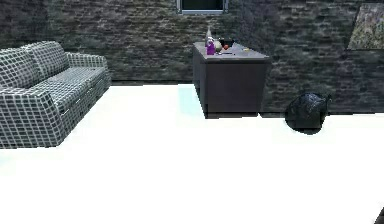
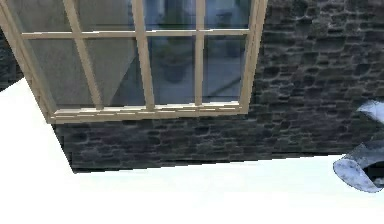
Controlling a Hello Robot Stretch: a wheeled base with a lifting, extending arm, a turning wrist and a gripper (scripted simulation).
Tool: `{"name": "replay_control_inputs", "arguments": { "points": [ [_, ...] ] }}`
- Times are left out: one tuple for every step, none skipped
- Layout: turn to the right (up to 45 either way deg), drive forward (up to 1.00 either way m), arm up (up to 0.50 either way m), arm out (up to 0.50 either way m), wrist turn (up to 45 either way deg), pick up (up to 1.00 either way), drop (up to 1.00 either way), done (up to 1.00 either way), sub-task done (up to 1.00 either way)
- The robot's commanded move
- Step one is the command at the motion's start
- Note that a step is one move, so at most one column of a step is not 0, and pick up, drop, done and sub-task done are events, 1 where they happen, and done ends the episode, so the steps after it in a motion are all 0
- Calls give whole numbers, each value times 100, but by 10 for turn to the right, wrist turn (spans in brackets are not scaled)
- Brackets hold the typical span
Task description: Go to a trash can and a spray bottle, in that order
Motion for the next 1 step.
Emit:
{"name": "replay_control_inputs", "arguments": {
  "points": [
    [0,100,0,0,0,0,0,0,0]
  ]
}}
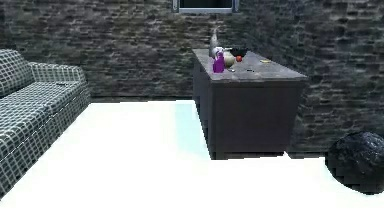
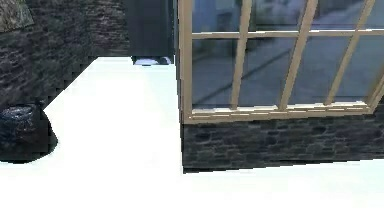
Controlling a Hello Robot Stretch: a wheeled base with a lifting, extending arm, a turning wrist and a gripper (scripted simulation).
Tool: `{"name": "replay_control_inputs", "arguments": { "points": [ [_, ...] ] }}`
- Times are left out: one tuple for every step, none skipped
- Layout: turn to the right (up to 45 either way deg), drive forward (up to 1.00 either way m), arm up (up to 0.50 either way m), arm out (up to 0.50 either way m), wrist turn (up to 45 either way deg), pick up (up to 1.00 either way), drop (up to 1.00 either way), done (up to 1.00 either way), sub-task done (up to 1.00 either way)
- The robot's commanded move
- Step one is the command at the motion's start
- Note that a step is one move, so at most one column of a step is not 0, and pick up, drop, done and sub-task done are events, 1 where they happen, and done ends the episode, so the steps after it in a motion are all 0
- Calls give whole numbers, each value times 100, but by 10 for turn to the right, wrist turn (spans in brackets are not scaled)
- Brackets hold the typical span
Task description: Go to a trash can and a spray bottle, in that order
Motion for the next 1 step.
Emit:
{"name": "replay_control_inputs", "arguments": {
  "points": [
    [30,0,0,0,0,0,0,0,0]
  ]
}}
